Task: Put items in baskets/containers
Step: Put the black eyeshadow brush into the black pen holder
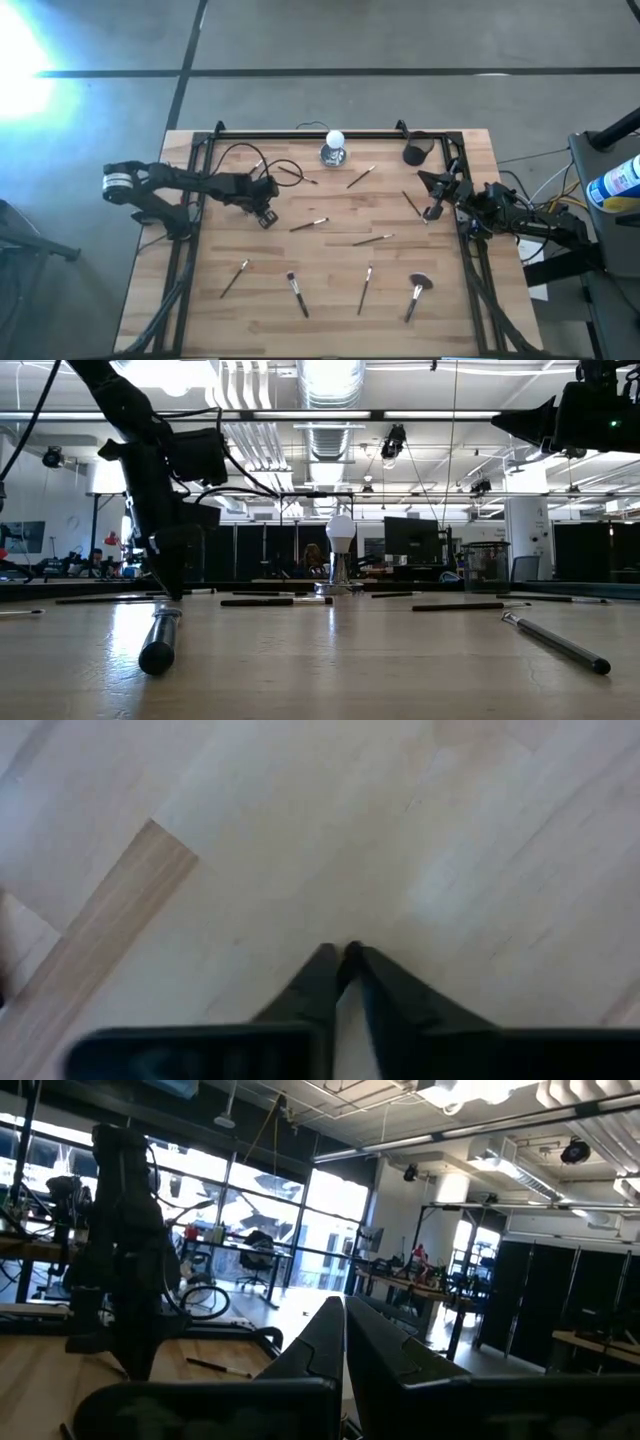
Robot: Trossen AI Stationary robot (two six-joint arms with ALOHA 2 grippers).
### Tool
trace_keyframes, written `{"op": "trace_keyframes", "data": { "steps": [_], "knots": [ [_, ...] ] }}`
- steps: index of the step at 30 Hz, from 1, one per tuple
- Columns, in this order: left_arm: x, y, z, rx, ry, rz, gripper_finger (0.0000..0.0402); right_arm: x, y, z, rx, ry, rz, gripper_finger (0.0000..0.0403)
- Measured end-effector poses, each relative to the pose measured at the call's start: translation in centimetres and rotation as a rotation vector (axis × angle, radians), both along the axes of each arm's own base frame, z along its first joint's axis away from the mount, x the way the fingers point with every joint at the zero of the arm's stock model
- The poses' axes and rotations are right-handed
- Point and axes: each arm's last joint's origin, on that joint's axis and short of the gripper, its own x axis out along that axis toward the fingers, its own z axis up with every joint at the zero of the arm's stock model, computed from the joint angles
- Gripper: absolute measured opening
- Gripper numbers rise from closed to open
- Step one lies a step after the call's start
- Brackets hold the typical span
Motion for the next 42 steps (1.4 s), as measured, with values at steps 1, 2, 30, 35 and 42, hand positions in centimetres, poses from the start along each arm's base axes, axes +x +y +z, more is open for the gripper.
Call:
{"op": "trace_keyframes", "data": {
  "steps": [1,2,30,35,42],
  "knots": [
    [0.0,0.0,0.1,0.007,-0.006,0.002,0.0009,0.0,0.0,0.0,0.0,0.0,0.0,0.0008],
    [0.0,0.0,0.2,0.012,-0.018,0.003,0.0007,0.0,0.0,0.0,-0.001,0.0,0.0,0.0008],
    [6.4,0.6,5.7,0.35,-1.347,-0.291,0.0,2.4,-0.5,-1.9,0.308,0.084,0.034,0.0008],
    [7.4,0.8,4.3,0.373,-1.468,-0.309,0.0,3.4,-0.6,-2.7,0.415,0.119,0.085,0.0008],
    [8.7,1.0,3.4,0.335,-1.505,-0.372,0.0,4.8,-0.7,-2.8,0.468,0.06,0.149,0.0008]
  ]
}}
